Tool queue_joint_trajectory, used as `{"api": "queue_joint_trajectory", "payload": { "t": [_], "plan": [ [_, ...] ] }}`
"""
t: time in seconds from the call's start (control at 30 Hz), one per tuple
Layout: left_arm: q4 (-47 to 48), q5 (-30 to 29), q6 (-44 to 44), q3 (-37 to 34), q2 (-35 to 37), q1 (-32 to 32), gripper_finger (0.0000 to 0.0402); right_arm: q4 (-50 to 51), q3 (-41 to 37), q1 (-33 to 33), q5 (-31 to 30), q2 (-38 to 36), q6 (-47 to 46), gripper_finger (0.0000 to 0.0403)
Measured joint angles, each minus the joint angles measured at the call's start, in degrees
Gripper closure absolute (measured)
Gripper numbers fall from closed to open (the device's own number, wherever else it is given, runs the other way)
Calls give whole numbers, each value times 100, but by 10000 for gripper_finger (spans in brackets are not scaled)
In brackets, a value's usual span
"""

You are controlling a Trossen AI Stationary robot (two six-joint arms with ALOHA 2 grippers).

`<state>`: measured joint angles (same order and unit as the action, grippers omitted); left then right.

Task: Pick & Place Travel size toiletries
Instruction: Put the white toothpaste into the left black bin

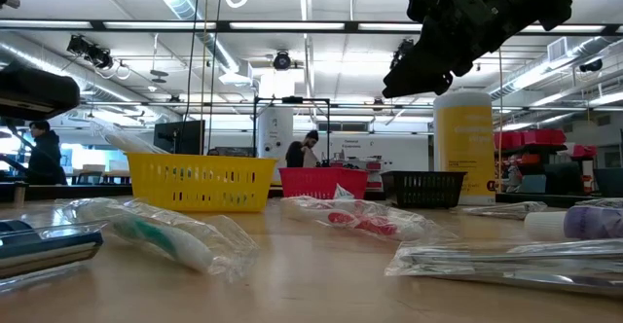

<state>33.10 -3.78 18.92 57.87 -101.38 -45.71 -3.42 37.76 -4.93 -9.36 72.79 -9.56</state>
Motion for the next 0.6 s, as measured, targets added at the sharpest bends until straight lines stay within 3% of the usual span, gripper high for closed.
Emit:
{"api": "queue_joint_trajectory", "payload": {
  "t": [0.4, 0.6],
  "plan": [
    [12, 42, 923, 6, 59, -4, 298, 24, 0, 0, 1, 0, 0, 213],
    [507, 117, 935, 268, 59, 2, 311, 76, 0, 0, 2, 0, 0, 214]
  ]
}}
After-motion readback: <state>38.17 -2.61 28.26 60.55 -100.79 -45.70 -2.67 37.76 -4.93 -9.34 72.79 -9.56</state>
